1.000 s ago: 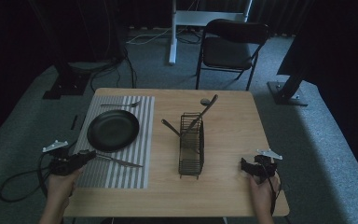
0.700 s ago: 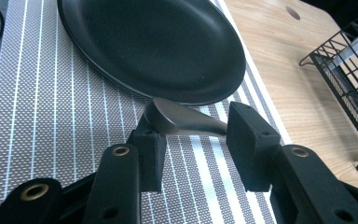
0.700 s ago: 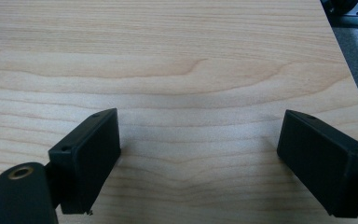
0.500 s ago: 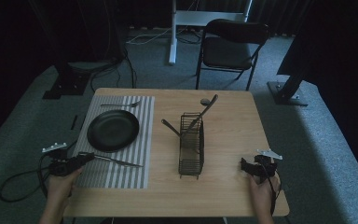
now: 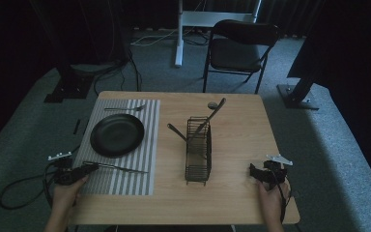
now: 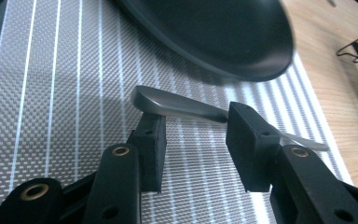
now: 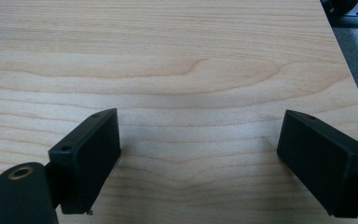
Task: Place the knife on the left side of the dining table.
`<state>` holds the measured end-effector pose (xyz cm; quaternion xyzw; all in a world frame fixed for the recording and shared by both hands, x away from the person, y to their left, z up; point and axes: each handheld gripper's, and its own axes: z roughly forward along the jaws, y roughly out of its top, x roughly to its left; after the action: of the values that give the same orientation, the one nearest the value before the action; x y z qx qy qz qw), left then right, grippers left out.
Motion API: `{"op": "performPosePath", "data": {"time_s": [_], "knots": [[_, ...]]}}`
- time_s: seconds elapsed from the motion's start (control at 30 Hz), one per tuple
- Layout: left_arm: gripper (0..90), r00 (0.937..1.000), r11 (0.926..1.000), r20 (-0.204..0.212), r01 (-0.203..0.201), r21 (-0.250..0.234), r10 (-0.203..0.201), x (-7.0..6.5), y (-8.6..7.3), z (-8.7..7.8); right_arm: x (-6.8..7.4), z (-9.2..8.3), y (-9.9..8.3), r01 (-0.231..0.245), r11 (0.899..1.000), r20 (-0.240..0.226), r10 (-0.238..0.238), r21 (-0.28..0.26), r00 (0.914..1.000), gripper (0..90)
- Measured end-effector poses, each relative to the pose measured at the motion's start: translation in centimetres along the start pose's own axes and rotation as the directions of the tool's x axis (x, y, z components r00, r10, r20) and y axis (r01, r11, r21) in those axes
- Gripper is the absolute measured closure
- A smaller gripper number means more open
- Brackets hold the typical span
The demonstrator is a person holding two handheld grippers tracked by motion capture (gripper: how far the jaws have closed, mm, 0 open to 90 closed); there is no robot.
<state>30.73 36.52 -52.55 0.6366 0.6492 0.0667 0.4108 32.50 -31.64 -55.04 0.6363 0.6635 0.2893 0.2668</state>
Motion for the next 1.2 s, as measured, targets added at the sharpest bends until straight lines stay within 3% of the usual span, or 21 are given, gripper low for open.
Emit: {"op": "performPosePath", "data": {"time_s": [0.13, 0.3, 0.33, 0.43, 0.47, 0.5, 0.53, 0.57, 0.6, 0.63, 0.7, 0.93, 1.0, 1.2], "knots": [[57.1, 0.9997, 0.9997, 0.007, 0.023, 0.005, -0.023, 0.6, -0.5, 0.7, 0.0, 0.0, 0.0, 0.0, 1.0, 0.0, 0.0, 0.0, 1.0, 12.3], [51.1, 0.9999, 0.9999, -0.005, -0.011, -0.011, 0.011, 0.1, -0.7, 0.5, 0.0, 0.0, 0.0, -0.001, 1.0, 0.0, 0.001, -0.001, 1.0, 12.4], [47.6, 0.997, 0.998, -0.045, -0.064, -0.002, 0.063, -0.6, -0.9, 0.4, 0.0, 0.0, 0.0, -0.001, 1.0, 0.001, 0.001, -0.001, 1.0, 12.4], [44.9, 0.9936, 0.9955, -0.062, -0.095, 0.002, 0.095, -1.0, -1.2, 0.3, 0.0, 0.0, 0.0, -0.001, 1.0, 0.001, 0.001, -0.001, 1.0, 12.4], [44.1, 0.9877, 0.9918, -0.091, -0.127, 0.003, 0.127, -1.4, -1.6, 0.4, 0.0, 0.0, 0.0, -0.001, 1.0, 0.001, 0.001, -0.001, 1.0, 12.4], [44.1, 0.9877, 0.9918, -0.091, -0.127, 0.003, 0.127, -1.4, -1.6, 0.4, 0.0, 0.0, 0.0, -0.001, 1.0, 0.001, 0.001, -0.001, 1.0, 12.4], [44.1, 0.9798, 0.9868, -0.123, -0.161, -0.016, 0.158, -1.9, -2.2, 0.3, 0.0, 0.0, 0.0, -0.001, 1.0, 0.001, 0.001, -0.001, 1.0, 12.4], [44.0, 0.9798, 0.9868, -0.123, -0.161, -0.016, 0.158, -1.9, -2.2, 0.3, 0.0, 0.0, 0.0, -0.001, 1.0, 0.001, 0.001, -0.001, 1.0, 12.4], [43.3, 0.9719, 0.9814, -0.145, -0.191, -0.023, 0.185, -2.5, -2.7, 0.4, 0.0, 0.0, 0.0, -0.001, 1.0, 0.001, 0.001, -0.001, 1.0, 12.4], [41.9, 0.9719, 0.9814, -0.145, -0.191, -0.023, 0.185, -2.5, -2.7, 0.4, 0.0, 0.0, 0.0, -0.001, 1.0, 0.001, 0.001, -0.001, 1.0, 12.4], [41.7, 0.9619, 0.9738, -0.168, -0.225, -0.035, 0.216, -3.1, -3.1, 0.3, 0.0, 0.0, 0.0, -0.001, 1.0, 0.001, 0.001, -0.001, 1.0, 12.4], [38.5, 0.9553, 0.9667, -0.174, -0.251, -0.05, 0.239, -3.7, -4.3, 0.3, 0.0, 0.0, 0.0, -0.001, 1.0, 0.001, 0.001, -0.001, 1.0, 12.4], [38.5, 0.9505, 0.9649, -0.193, -0.258, -0.051, 0.244, -3.8, -4.7, 0.3, 0.0, 0.0, 0.0, -0.001, 1.0, 0.001, 0.001, -0.001, 1.0, 12.4], [30.8, 0.9496, 0.9623, -0.208, -0.257, -0.088, 0.235, -3.9, -5.2, 0.0, 0.0, 0.0, 0.0, -0.001, 1.0, 0.001, 0.001, -0.001, 1.0, 12.4]]}}
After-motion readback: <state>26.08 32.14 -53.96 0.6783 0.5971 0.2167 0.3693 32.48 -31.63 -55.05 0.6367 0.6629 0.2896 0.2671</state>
